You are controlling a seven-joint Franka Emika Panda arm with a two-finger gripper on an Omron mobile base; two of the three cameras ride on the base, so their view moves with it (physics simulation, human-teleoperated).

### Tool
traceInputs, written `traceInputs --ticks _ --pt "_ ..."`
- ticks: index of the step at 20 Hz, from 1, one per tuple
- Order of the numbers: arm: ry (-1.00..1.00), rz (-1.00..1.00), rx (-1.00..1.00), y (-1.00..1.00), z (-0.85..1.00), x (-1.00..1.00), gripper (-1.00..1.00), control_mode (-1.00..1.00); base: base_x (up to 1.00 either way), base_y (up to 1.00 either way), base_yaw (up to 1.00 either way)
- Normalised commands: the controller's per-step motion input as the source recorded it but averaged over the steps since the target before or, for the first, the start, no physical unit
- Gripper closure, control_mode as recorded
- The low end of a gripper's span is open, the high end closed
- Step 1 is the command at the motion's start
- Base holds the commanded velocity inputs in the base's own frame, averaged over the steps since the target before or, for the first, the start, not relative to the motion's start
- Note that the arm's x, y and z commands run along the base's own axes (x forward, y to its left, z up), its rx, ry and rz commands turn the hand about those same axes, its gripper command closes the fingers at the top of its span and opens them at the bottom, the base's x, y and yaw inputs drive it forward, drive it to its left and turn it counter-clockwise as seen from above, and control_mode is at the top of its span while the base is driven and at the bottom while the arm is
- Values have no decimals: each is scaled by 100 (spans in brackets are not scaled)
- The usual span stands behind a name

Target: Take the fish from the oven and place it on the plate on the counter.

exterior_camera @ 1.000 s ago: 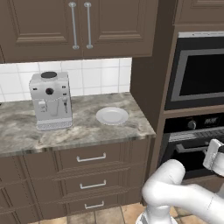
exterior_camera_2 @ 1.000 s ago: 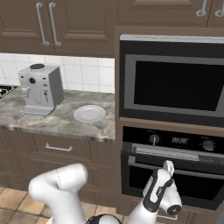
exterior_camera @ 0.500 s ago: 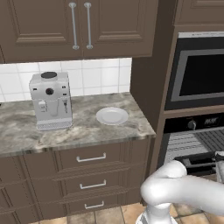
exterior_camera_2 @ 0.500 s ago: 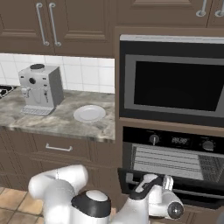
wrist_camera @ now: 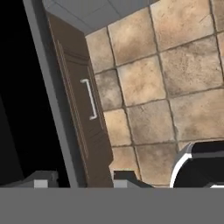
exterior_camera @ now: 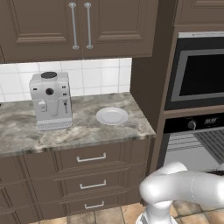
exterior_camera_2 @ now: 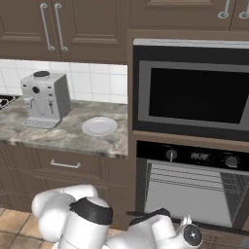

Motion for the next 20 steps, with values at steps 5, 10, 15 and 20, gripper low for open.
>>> traceInputs --ticks 5,10,15,20 --pt "13 8 0 -4 99 -100 100 -100 0 0 0" --pt "6 14 0 -16 100 -96 100 -100 0 0 0" --pt "-9 26 0 11 94 -7 100 -100 0 0 0" --pt "-25 32 -10 23 64 54 100 -100 0 0 0"
